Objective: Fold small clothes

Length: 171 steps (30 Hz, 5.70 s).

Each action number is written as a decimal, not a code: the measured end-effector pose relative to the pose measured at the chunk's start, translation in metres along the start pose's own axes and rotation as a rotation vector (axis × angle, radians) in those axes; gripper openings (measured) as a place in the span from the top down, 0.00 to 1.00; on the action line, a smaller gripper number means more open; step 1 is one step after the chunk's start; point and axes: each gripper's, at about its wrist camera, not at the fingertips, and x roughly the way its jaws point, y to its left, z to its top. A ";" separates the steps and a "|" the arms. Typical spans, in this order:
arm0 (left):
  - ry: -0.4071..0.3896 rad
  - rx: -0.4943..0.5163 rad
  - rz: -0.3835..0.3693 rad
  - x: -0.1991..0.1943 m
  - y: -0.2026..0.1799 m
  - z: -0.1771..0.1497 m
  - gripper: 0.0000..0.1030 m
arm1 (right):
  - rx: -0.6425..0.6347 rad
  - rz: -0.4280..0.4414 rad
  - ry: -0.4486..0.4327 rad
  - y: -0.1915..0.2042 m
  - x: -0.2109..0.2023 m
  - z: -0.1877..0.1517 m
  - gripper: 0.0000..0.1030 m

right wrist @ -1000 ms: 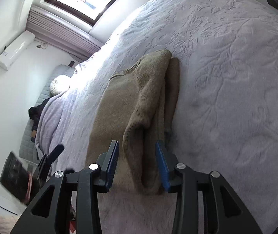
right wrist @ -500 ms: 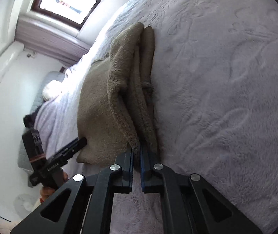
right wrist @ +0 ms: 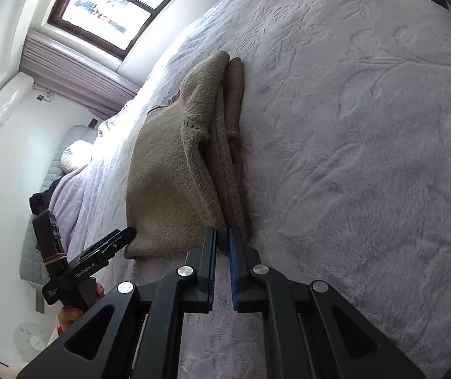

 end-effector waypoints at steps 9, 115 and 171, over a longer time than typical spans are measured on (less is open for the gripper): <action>0.025 -0.027 -0.004 -0.001 0.004 -0.001 0.11 | 0.006 -0.004 -0.012 0.003 -0.001 0.005 0.88; 0.098 -0.093 -0.521 0.029 0.003 0.057 0.48 | 0.033 0.278 0.087 0.037 0.083 0.143 0.71; -0.062 -0.118 0.121 -0.152 0.097 -0.180 0.00 | -0.216 0.005 0.082 0.139 0.052 -0.151 0.75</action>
